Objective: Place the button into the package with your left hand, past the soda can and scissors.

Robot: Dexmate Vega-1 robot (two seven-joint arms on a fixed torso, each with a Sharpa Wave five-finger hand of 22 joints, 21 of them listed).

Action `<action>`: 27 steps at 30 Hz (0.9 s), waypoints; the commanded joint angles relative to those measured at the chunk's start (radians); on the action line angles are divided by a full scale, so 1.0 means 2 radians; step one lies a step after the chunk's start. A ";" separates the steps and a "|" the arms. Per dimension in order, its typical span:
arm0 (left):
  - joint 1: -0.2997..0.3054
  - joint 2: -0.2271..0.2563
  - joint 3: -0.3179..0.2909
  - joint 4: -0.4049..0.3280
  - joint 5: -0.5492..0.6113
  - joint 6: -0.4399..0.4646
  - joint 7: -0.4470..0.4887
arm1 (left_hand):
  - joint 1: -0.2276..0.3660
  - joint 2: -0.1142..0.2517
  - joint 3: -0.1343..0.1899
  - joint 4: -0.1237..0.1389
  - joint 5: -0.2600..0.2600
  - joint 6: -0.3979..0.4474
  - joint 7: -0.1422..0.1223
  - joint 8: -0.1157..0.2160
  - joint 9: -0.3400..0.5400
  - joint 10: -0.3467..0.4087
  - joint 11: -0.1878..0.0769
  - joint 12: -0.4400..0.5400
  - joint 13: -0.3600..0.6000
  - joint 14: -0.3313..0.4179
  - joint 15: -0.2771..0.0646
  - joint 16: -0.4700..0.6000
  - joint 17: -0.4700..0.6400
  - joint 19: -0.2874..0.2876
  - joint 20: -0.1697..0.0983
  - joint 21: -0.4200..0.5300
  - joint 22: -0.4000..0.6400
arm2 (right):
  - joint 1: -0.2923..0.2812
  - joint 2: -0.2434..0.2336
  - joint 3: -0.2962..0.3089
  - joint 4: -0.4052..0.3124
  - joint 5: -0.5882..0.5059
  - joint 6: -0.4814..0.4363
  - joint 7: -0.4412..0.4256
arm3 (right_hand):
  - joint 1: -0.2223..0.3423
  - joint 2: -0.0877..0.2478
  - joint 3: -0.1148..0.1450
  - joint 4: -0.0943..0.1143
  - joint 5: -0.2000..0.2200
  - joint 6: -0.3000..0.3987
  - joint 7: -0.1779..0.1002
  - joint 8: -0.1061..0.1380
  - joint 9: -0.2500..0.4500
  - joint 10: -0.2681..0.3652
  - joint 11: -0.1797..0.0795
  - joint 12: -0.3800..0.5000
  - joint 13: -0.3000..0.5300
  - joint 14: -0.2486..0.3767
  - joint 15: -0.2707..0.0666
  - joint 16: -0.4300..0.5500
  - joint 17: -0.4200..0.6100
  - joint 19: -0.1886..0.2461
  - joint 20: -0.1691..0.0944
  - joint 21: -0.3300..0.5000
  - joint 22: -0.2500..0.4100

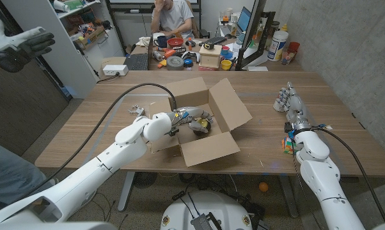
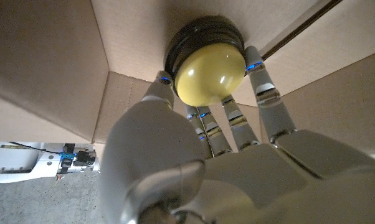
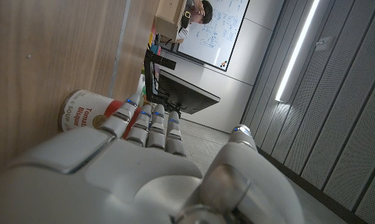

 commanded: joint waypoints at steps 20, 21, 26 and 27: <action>0.007 0.013 -0.028 -0.041 -0.021 0.044 -0.028 | -0.080 -0.022 -0.037 0.032 0.024 -0.063 0.010 -0.045 0.004 -0.073 0.016 0.017 -0.034 -0.069 0.024 0.014 -0.032 -0.090 0.004 0.005 0.001 | -0.003 0.001 -0.001 -0.008 -0.002 -0.002 -0.003 | 0.001 0.005 -0.003 0.001 0.002 0.006 0.000 -0.002 0.003 0.005 -0.002 -0.002 0.001 0.006 0.001 -0.003 0.002 0.003 0.005 -0.002 0.000; 0.009 0.015 -0.030 -0.043 -0.022 0.044 -0.025 | -0.079 -0.021 -0.036 0.031 0.024 -0.059 0.011 -0.044 0.004 -0.072 0.015 0.018 -0.034 -0.068 0.023 0.014 -0.032 -0.090 0.004 0.005 0.001 | -0.004 0.001 -0.002 -0.009 -0.002 -0.002 -0.003 | 0.001 0.005 -0.003 0.001 0.002 0.006 0.000 -0.002 0.003 0.004 -0.002 -0.002 0.001 0.006 0.001 -0.003 0.002 0.003 0.005 -0.002 0.000; 0.018 0.023 -0.044 -0.056 -0.032 0.046 -0.014 | -0.076 -0.020 -0.035 0.030 0.026 -0.056 0.011 -0.043 0.003 -0.065 0.014 0.020 -0.036 -0.063 0.021 0.016 -0.033 -0.087 0.005 0.006 0.001 | -0.005 0.002 -0.002 -0.010 -0.003 -0.001 -0.004 | 0.001 0.005 -0.003 0.001 0.002 0.006 0.000 -0.002 0.003 0.005 -0.002 -0.002 0.001 0.006 0.001 -0.003 0.002 0.002 0.007 -0.002 0.000; 0.020 0.025 -0.048 -0.058 -0.035 0.048 -0.013 | -0.076 -0.020 -0.035 0.030 0.026 -0.056 0.011 -0.043 0.003 -0.065 0.014 0.020 -0.036 -0.062 0.020 0.016 -0.033 -0.087 0.005 0.006 0.001 | -0.005 0.002 -0.002 -0.011 -0.004 -0.001 -0.005 | 0.001 0.005 -0.003 0.001 0.002 0.006 0.000 -0.002 0.003 0.005 -0.003 -0.002 0.001 0.006 0.001 -0.003 0.002 0.002 0.007 -0.002 0.000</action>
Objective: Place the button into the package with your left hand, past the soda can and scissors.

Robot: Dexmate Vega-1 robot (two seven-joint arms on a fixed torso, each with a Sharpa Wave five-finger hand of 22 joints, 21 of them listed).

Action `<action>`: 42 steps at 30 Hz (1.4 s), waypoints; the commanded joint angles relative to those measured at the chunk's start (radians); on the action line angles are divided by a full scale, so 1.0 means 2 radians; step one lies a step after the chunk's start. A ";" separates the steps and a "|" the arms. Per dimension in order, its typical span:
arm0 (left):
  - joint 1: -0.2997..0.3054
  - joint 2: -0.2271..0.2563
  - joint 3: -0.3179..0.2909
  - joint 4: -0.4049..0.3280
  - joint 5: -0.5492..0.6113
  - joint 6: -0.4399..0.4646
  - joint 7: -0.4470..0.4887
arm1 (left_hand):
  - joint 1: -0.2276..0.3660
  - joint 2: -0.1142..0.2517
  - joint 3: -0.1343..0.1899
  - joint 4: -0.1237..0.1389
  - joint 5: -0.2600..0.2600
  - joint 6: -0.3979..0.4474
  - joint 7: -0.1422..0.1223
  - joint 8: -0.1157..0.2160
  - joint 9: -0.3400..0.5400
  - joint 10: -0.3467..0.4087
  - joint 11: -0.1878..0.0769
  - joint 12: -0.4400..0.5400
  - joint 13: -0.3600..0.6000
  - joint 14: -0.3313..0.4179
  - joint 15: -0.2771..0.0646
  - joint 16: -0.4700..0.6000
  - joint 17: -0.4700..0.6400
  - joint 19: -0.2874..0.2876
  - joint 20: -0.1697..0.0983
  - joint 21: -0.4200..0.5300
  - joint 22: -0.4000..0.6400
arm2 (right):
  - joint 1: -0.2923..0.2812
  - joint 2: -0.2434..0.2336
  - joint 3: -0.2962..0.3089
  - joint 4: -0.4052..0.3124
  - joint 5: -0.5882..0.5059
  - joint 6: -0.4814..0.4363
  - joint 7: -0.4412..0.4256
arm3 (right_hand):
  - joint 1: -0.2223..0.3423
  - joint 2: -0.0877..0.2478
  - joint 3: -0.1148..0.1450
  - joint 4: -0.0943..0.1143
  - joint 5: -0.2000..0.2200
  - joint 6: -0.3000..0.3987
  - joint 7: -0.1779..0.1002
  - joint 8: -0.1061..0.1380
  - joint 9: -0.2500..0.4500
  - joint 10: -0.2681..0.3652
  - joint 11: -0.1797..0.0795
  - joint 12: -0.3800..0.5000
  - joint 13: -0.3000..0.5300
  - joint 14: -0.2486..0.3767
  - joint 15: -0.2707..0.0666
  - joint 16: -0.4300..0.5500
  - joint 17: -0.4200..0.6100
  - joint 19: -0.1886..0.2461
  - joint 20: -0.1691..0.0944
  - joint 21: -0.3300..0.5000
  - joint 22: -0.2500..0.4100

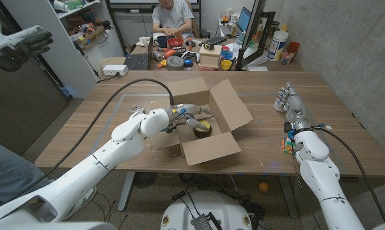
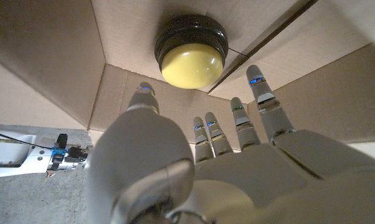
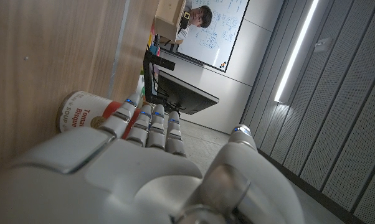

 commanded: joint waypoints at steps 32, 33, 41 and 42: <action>0.121 0.021 -0.208 -0.051 -0.291 -0.035 0.111 | 0.002 0.022 0.006 0.003 0.007 0.023 0.006 0.004 0.002 0.030 -0.002 0.008 -0.011 0.033 -0.020 0.008 -0.001 0.024 -0.001 0.010 0.002 | -0.018 0.000 -0.021 -0.041 -0.013 0.021 -0.015 | 0.002 0.006 -0.002 -0.001 0.003 0.006 0.003 -0.002 0.003 0.005 -0.002 -0.004 0.001 -0.002 0.005 -0.004 0.002 0.003 -0.002 0.000 0.001; 0.126 0.018 -0.215 -0.049 -0.304 -0.041 0.115 | 0.001 0.024 0.007 0.004 0.007 0.023 0.006 0.004 0.002 0.029 -0.002 0.007 -0.011 0.034 -0.021 0.008 0.000 0.024 -0.001 0.010 0.002 | -0.019 0.000 -0.022 -0.044 -0.014 0.022 -0.016 | 0.002 0.006 -0.002 -0.001 0.003 0.007 0.003 -0.002 0.003 0.005 -0.002 -0.004 0.001 -0.002 0.006 -0.004 0.002 0.005 -0.003 0.000 0.001; 0.163 -0.003 -0.265 -0.025 -0.390 -0.105 0.136 | -0.004 0.033 0.008 0.009 0.006 0.022 0.007 0.003 0.002 0.029 0.000 0.006 -0.013 0.036 -0.023 0.008 0.000 0.027 -0.001 0.011 0.002 | -0.031 -0.004 -0.027 -0.060 -0.020 0.036 -0.022 | 0.002 0.006 -0.002 -0.001 0.003 0.007 0.004 -0.002 0.003 0.005 0.000 -0.004 0.001 -0.004 0.006 -0.004 0.002 0.001 -0.005 -0.001 0.001; 0.167 -0.007 -0.269 -0.022 -0.397 -0.115 0.140 | -0.004 0.034 0.008 0.010 0.005 0.023 0.006 0.003 0.002 0.030 0.000 0.007 -0.014 0.036 -0.023 0.008 0.001 0.026 -0.001 0.010 0.002 | -0.032 -0.005 -0.028 -0.062 -0.020 0.038 -0.023 | 0.001 0.006 -0.002 -0.001 0.003 0.007 0.004 -0.002 0.003 0.005 0.000 -0.004 0.001 -0.005 0.006 -0.005 0.002 0.000 -0.005 -0.002 0.001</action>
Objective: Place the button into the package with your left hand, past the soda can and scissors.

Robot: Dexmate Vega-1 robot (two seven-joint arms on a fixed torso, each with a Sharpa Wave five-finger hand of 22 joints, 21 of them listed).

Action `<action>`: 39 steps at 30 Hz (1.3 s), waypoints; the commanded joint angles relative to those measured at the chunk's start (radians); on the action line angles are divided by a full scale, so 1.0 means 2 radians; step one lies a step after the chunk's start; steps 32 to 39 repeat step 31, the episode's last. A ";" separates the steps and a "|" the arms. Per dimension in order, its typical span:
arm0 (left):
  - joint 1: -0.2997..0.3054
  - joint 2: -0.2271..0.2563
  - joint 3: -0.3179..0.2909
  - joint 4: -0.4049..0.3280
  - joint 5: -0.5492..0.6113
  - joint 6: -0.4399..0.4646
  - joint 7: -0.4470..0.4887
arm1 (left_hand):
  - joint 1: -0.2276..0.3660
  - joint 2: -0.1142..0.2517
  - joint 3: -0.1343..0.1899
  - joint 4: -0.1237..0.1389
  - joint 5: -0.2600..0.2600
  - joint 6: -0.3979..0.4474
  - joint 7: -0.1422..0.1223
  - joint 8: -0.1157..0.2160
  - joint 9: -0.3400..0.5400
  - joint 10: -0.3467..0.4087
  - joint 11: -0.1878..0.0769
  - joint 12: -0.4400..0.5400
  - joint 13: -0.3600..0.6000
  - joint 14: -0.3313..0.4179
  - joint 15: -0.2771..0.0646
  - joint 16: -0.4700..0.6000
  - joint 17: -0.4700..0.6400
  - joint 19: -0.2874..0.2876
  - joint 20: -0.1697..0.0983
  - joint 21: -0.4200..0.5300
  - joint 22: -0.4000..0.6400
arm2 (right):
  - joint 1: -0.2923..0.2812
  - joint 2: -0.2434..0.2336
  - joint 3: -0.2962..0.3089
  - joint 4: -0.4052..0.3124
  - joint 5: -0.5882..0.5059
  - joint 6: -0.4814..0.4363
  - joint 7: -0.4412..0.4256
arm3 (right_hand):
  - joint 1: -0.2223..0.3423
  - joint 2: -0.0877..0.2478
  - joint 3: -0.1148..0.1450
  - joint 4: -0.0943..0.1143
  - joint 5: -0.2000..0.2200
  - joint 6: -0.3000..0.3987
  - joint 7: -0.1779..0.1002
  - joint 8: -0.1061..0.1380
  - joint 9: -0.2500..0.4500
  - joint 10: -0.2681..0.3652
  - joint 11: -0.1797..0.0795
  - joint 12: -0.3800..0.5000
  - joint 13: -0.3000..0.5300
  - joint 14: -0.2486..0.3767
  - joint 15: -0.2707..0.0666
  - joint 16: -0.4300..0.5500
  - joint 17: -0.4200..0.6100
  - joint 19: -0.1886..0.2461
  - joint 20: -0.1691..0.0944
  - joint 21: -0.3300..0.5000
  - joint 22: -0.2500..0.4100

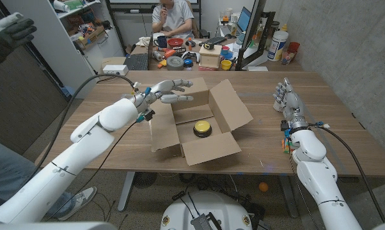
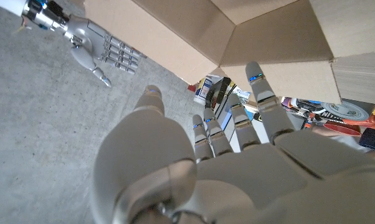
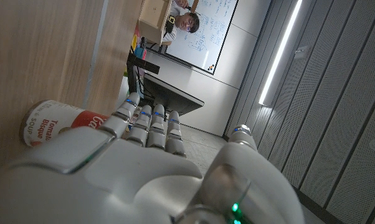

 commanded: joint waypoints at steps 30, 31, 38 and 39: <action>0.147 -0.078 -0.155 0.050 -0.275 -0.201 0.031 | -0.057 0.010 -0.022 0.038 -0.006 0.004 0.004 -0.006 0.003 0.007 0.003 -0.004 -0.013 -0.006 -0.016 -0.005 0.002 -0.037 -0.002 -0.008 0.003 | -0.063 -0.028 -0.031 -0.090 -0.026 0.046 -0.036 | -0.003 0.004 -0.004 0.002 0.003 0.006 0.001 -0.002 0.003 0.005 0.002 0.000 0.001 -0.003 0.002 0.000 0.003 -0.002 -0.006 -0.001 0.001; 0.149 -0.079 -0.155 0.048 -0.271 -0.204 0.032 | -0.057 0.010 -0.022 0.038 -0.006 0.004 0.005 -0.006 0.003 0.007 0.003 -0.004 -0.013 -0.006 -0.016 -0.005 0.002 -0.037 -0.002 -0.008 0.003 | -0.067 -0.030 -0.030 -0.091 -0.029 0.050 -0.037 | -0.003 0.004 -0.004 0.002 0.003 0.006 0.001 -0.002 0.003 0.005 0.002 0.000 0.001 -0.003 0.002 0.000 0.003 -0.002 -0.005 -0.001 0.001; 0.149 -0.079 -0.155 0.048 -0.271 -0.204 0.032 | -0.057 0.010 -0.022 0.038 -0.006 0.004 0.005 -0.006 0.003 0.007 0.003 -0.004 -0.013 -0.006 -0.016 -0.005 0.002 -0.037 -0.002 -0.008 0.003 | -0.067 -0.030 -0.030 -0.091 -0.029 0.050 -0.037 | -0.003 0.004 -0.004 0.002 0.003 0.006 0.001 -0.002 0.003 0.005 0.002 0.000 0.001 -0.003 0.002 0.000 0.003 -0.002 -0.005 -0.001 0.001; 0.149 -0.079 -0.155 0.048 -0.271 -0.204 0.032 | -0.057 0.010 -0.022 0.038 -0.006 0.004 0.005 -0.006 0.003 0.007 0.003 -0.004 -0.013 -0.006 -0.016 -0.005 0.002 -0.037 -0.002 -0.008 0.003 | -0.067 -0.030 -0.030 -0.091 -0.029 0.050 -0.037 | -0.003 0.004 -0.004 0.002 0.003 0.006 0.001 -0.002 0.003 0.005 0.002 0.000 0.001 -0.003 0.002 0.000 0.003 -0.002 -0.005 -0.001 0.001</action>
